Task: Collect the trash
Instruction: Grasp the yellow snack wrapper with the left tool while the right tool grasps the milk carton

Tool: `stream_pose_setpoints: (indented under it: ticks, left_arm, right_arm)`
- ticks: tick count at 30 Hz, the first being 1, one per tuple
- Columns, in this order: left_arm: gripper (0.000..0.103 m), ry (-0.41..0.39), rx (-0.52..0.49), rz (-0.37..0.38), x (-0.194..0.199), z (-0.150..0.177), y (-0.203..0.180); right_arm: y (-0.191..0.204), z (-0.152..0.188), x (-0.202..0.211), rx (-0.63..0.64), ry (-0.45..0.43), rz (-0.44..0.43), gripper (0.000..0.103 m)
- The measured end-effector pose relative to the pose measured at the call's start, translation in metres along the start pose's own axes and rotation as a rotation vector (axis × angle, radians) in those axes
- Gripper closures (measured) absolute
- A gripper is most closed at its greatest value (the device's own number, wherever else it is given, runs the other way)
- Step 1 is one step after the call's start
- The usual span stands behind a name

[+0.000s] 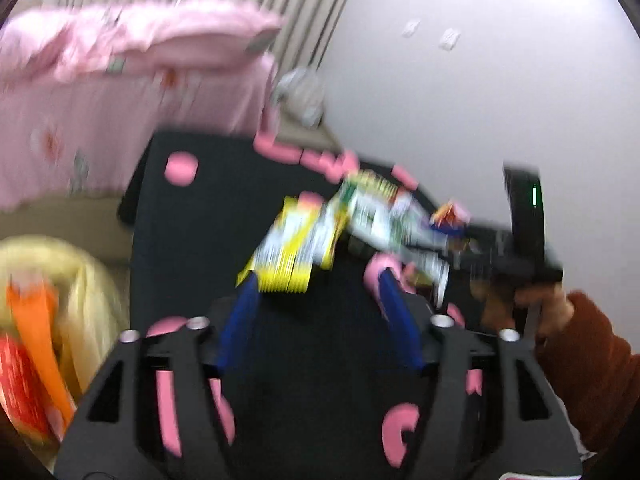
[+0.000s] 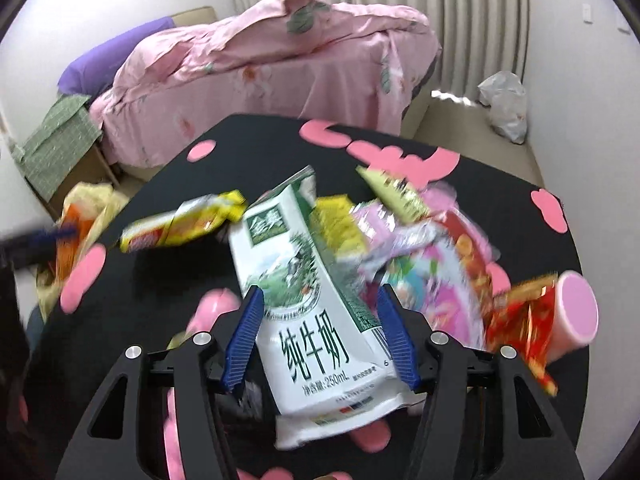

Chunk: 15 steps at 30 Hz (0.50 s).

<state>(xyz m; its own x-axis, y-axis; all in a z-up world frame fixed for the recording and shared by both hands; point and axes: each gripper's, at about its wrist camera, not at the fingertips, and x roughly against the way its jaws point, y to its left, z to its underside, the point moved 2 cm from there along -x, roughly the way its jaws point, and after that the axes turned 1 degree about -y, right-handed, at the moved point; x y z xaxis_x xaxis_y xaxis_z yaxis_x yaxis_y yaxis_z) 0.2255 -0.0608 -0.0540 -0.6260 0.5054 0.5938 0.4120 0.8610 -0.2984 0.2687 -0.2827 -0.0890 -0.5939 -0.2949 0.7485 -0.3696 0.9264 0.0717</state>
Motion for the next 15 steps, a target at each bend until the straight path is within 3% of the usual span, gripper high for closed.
stream_pose_setpoints:
  ticks: [3,7,8,10,15]
  left_arm:
    - [0.036,0.028,-0.059,-0.039,-0.034,-0.019,0.000]
    - [0.036,0.211,-0.026,-0.122,-0.100,-0.024,0.018]
    - [0.043,0.239,-0.016,-0.129,-0.104,-0.021,0.021]
    - [0.057,0.234,-0.019,-0.148,-0.099,-0.016,0.021]
    - [0.063,0.264,-0.014,-0.129,-0.067,0.011,0.014]
  right_arm:
    - [0.003,0.011,0.010,-0.008,0.002,-0.009,0.048]
    - [0.008,0.014,0.020,0.030,0.001,0.012,0.048]
    - [0.011,0.014,0.022,0.055,-0.001,0.020,0.048]
    - [0.019,0.012,0.025,0.124,-0.011,0.052,0.048]
    - [0.026,-0.001,0.017,0.147,-0.016,0.046,0.045]
